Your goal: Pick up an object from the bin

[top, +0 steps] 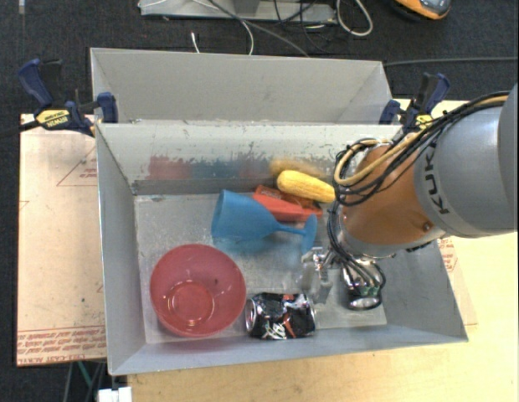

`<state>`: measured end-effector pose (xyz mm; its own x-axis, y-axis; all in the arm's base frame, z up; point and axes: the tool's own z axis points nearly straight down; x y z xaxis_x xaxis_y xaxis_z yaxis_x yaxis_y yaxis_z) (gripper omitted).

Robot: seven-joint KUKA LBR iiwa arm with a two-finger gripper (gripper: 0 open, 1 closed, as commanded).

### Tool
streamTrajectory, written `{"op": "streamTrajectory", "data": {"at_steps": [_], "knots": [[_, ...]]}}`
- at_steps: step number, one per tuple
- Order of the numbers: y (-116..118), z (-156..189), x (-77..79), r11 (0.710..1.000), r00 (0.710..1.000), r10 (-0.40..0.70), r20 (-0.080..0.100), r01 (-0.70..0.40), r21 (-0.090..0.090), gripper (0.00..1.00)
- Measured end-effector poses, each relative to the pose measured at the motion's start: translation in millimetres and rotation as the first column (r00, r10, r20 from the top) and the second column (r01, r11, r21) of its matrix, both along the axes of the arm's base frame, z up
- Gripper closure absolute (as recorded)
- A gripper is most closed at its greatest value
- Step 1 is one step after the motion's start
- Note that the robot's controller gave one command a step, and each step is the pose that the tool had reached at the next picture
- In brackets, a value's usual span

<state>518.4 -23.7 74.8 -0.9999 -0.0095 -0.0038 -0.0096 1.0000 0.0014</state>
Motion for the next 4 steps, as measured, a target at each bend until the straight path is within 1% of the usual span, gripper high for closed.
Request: {"op": "streamTrajectory", "data": {"at_steps": [1,2,3,4], "knots": [[4.1,1.3,-21.1,1.0,1.0,0.015,0.015,-0.015,-0.002,1.0],[56.7,-3.5,0.7,1.0,1.0,0.022,0.01,-0.022,0.003,1.0],[51.8,-3.8,-10.1,1.0,1.0,0.027,0.017,-0.026,-0.002,1.0],[103.2,-4.6,-29.0,0.998,0.998,0.069,0.014,-0.069,0.004,1.0]]}}
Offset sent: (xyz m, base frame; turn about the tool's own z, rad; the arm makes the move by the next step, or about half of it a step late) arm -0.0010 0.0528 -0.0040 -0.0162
